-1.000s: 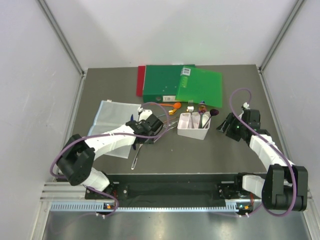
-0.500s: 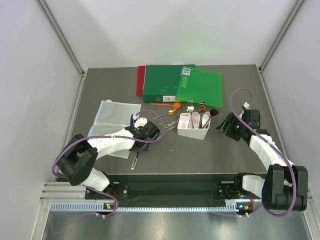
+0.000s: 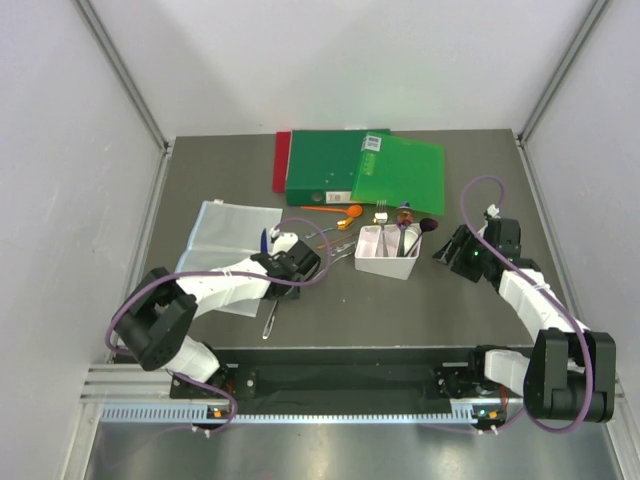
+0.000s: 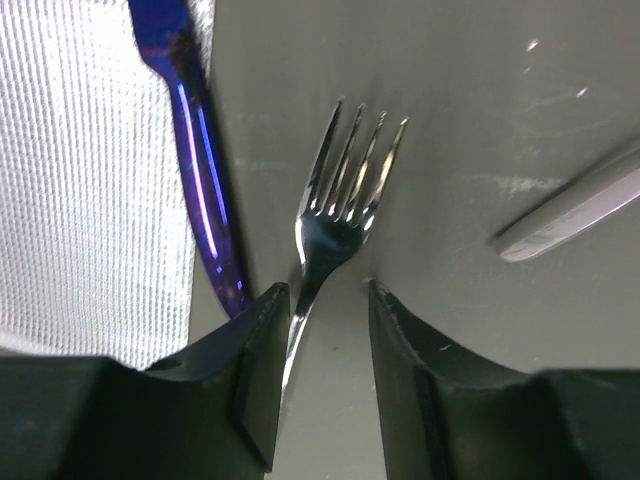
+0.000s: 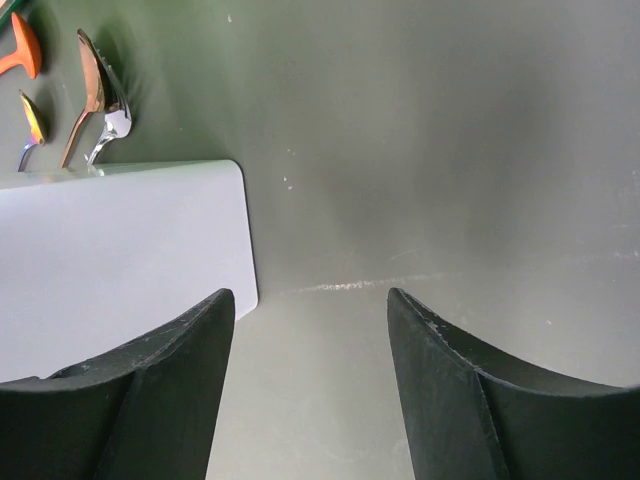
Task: Sort the eating utensils into containers
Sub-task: Pick up the fork at the center of the board.
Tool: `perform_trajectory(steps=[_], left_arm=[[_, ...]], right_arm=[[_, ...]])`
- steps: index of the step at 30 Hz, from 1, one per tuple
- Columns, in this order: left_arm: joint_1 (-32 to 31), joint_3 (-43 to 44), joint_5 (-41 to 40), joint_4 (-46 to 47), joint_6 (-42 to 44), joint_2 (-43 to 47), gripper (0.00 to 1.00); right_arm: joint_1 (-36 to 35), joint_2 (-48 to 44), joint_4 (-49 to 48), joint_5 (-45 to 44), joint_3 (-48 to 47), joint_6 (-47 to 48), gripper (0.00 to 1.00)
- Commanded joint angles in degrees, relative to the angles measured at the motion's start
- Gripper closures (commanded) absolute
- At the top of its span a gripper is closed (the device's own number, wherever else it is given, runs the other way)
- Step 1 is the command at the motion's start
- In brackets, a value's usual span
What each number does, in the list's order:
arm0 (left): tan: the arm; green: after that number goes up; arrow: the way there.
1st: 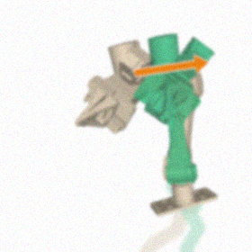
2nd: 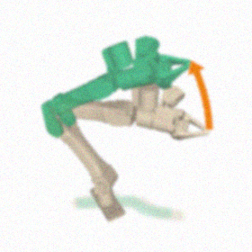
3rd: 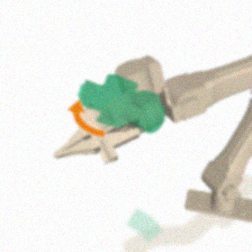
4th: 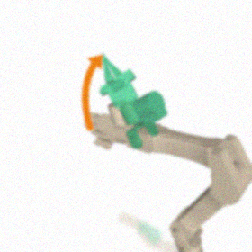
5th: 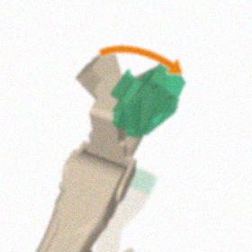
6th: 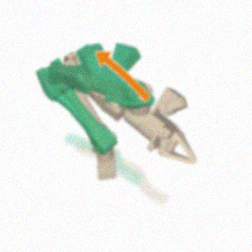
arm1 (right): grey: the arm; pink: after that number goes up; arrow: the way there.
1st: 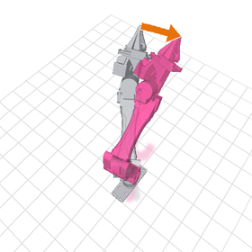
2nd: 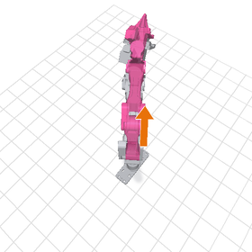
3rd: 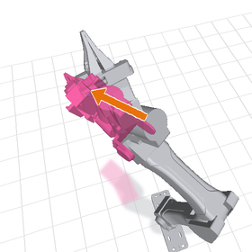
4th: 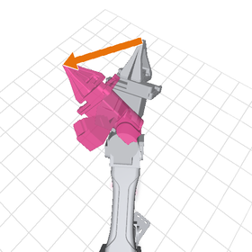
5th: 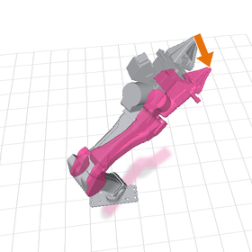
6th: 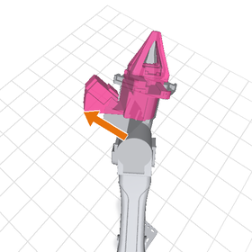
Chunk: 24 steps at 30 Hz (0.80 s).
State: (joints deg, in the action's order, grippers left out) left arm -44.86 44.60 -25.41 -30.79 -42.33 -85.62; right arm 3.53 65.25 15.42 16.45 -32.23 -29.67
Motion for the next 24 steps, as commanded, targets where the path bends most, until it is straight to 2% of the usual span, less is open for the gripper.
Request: perform_trajectory(steps=[1, 3, 5, 16, 24], left_arm=[[0.2, -2.1, 4.1, 3.5, 0.1, -3.4, 0.59], [0.2, -2.5, 5.8, 3.9, -0.2, -3.5, 0.67], [0.5, -3.0, 7.2, 4.5, -0.7, -3.1, 0.69], [0.6, -2.9, 9.4, 2.1, -0.1, -6.7, 0.69], [1.1, -2.9, 10.6, 1.3, 0.5, -8.3, 0.65]], right_arm=[[0.5, -0.7, -1.8, 0.5, -0.3, -0.1, 0.37], [0.4, -0.7, -1.6, 0.5, -0.6, 0.0, 0.37], [0.4, -0.7, -1.6, 0.4, -0.7, -0.1, 0.37], [0.4, -0.1, -1.4, 0.9, -1.7, -0.1, 0.38], [0.4, -0.6, -1.2, 0.7, -1.3, -0.1, 0.37]])
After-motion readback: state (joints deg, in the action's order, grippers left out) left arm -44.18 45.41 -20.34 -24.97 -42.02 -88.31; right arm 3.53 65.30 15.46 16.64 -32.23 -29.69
